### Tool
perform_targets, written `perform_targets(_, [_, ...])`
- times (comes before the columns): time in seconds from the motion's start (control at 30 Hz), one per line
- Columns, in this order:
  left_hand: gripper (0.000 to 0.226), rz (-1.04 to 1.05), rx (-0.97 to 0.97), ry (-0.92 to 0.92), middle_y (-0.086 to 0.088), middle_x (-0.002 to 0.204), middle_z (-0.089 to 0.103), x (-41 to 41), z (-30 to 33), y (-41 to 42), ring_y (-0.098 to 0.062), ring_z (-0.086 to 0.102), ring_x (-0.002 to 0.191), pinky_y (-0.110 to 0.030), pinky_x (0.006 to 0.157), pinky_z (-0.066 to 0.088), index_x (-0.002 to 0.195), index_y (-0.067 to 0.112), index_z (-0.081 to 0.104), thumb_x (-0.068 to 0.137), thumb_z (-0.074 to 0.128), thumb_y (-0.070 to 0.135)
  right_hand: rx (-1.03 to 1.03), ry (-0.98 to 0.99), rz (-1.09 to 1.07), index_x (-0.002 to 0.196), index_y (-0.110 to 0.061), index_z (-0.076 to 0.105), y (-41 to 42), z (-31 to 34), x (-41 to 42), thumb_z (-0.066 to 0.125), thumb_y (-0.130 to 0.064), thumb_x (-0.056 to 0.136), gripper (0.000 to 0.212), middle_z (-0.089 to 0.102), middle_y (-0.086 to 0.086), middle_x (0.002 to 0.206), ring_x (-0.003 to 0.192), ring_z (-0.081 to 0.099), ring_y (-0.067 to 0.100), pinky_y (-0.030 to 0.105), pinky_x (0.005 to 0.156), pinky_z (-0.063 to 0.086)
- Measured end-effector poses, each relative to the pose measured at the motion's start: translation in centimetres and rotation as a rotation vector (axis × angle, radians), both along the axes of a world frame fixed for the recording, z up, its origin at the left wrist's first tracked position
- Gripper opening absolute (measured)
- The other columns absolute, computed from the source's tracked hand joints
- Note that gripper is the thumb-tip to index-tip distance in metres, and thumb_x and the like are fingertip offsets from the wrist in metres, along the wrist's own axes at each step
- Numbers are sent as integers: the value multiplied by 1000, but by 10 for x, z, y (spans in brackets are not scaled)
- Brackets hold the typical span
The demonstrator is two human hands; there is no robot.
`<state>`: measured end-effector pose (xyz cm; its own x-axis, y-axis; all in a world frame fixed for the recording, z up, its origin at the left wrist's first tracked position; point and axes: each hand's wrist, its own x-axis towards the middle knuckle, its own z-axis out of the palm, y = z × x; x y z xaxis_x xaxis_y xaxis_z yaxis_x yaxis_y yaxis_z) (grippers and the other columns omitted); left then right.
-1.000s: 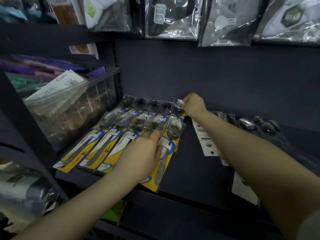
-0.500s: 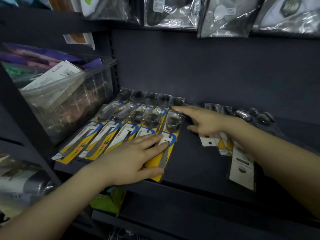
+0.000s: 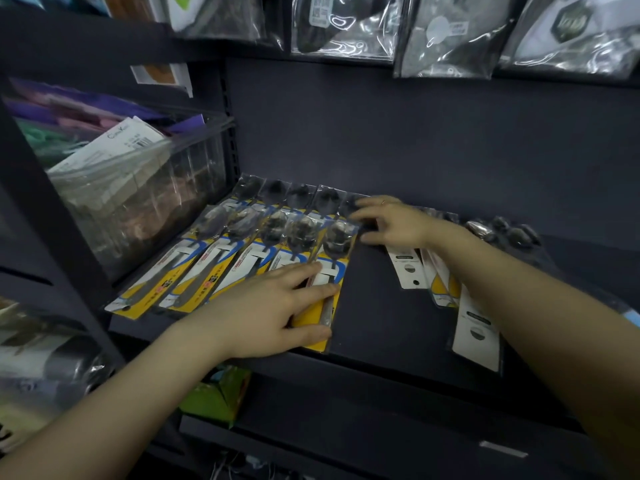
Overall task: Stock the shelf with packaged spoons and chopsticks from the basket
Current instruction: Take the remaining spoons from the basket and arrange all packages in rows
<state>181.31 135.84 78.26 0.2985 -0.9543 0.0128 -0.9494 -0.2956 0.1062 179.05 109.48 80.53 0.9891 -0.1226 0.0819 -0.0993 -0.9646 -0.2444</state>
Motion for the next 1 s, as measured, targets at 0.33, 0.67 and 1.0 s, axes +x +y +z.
perform_targets(0.33, [49, -33, -2, 103, 16, 151, 22, 11, 9, -15, -6, 29, 135, -21, 97, 33, 127, 43, 35, 82, 39, 63, -241, 34, -408, 94, 0, 59, 23, -2, -15, 56, -26, 87, 27, 62, 19, 113, 97, 59, 35, 34, 75, 44])
perform_targets(0.67, [38, 124, -526, 586, 2, 120, 59, -10, 36, -64, -9, 55, 108, -23, 91, 43, 125, 17, 49, 91, 45, 32, 844, -511, -533, 118, -1, 51, 16, 38, -49, 56, -1, 83, 35, 57, 9, 82, 66, 55, 23, 31, 58, 40])
perform_targets(1.0, [12, 250, -757, 966, 6, 80, 66, -19, 34, -82, 5, 62, 62, -7, 58, 47, 97, 12, 63, 87, 56, 12, 603, -487, -485, 78, -11, 62, 2, 31, -68, 57, -17, 89, 14, 59, 3, 70, 65, 54, 14, 30, 64, 45])
